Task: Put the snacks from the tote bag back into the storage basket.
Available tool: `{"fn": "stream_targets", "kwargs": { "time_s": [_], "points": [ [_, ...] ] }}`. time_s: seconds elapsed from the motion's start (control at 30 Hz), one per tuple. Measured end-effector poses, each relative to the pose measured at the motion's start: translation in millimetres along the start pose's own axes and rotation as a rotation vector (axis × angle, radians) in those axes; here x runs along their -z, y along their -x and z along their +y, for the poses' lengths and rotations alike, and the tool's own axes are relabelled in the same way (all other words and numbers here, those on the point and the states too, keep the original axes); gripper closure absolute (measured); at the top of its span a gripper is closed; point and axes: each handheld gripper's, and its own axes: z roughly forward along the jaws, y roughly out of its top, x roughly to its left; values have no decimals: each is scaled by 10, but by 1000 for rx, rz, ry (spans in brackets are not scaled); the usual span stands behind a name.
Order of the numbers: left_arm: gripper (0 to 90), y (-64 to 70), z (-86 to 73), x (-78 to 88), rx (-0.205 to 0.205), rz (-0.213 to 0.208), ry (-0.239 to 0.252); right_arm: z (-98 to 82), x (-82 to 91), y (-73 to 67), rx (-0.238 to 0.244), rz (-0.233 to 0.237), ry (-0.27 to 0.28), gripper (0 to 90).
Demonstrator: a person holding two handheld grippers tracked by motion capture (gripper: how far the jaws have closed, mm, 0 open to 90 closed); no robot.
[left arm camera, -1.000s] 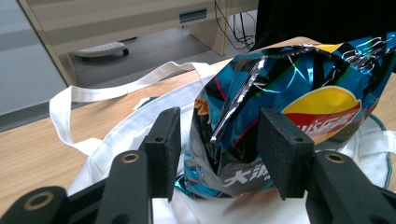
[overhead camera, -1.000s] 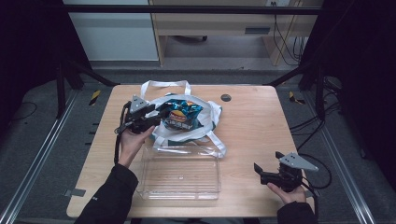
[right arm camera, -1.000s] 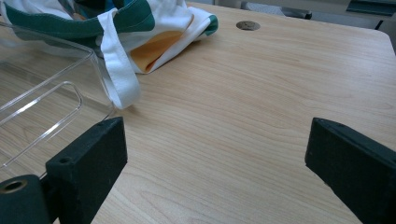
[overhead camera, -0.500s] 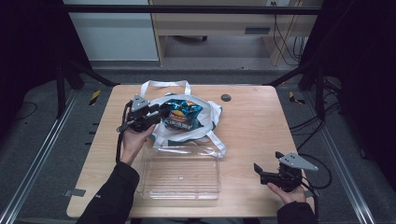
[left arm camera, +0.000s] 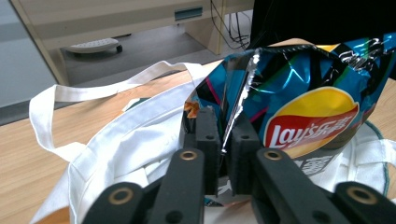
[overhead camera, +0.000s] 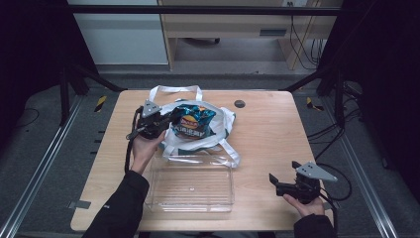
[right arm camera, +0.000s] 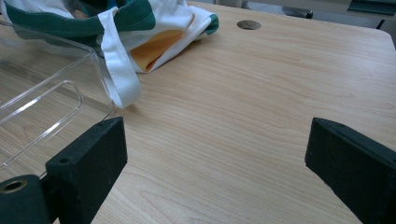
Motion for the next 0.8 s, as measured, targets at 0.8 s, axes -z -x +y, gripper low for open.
{"fn": "stream_targets", "kwargs": {
  "time_s": [0.8],
  "points": [
    [891, 128, -91, 165, 60, -3, 13, -1, 0, -3, 3, -1, -3, 59]
  ]
}}
